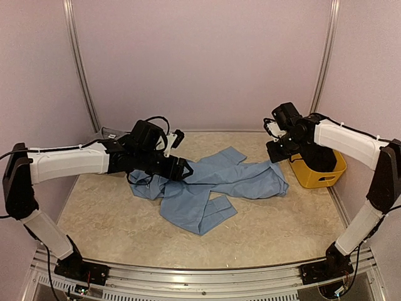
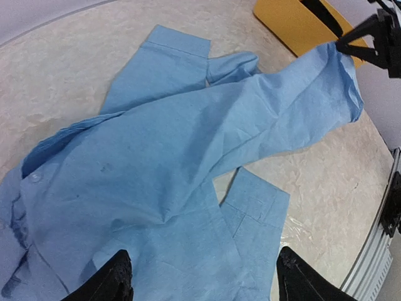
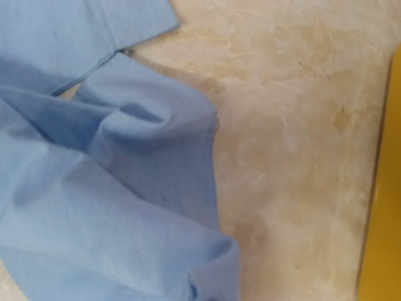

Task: Fold and stack the long sleeve shirts
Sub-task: Flatten out the crumpled shirt at the center of the board.

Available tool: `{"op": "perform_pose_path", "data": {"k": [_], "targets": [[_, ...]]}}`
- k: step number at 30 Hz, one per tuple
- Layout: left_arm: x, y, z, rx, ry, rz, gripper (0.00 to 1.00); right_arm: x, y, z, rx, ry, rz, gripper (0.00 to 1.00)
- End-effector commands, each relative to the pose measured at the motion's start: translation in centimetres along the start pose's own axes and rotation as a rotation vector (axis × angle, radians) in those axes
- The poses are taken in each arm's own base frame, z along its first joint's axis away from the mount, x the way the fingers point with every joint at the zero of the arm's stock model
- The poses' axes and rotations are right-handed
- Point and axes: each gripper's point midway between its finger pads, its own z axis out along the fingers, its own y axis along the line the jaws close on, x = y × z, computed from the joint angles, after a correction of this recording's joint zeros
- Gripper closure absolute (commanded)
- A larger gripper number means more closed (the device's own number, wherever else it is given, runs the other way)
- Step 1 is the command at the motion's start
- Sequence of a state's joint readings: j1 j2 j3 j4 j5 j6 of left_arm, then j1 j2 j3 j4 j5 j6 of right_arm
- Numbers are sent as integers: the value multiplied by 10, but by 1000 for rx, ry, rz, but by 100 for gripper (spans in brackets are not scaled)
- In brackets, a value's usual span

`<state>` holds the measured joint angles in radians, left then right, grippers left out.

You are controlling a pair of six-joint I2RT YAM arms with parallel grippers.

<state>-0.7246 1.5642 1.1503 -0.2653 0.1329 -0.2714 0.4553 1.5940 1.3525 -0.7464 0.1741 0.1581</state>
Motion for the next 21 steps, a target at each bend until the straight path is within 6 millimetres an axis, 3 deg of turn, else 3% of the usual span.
{"op": "perform_pose_path", "data": {"k": [1, 6, 12, 17, 21], "targets": [[32, -16, 41, 41, 107, 92, 29, -31, -6, 0, -18, -68, 9, 100], [39, -29, 97, 13, 153, 145, 31, -43, -18, -1, -22, -91, 23, 100], [49, -23, 148, -140, 215, 194, 28, -44, -22, 0, -28, -86, 16, 100], [65, -8, 166, -250, 266, 229, 27, -43, -23, -2, -31, -91, 15, 100], [86, 3, 165, -324, 322, 251, 30, -45, -26, -3, -23, -97, 18, 100]]}}
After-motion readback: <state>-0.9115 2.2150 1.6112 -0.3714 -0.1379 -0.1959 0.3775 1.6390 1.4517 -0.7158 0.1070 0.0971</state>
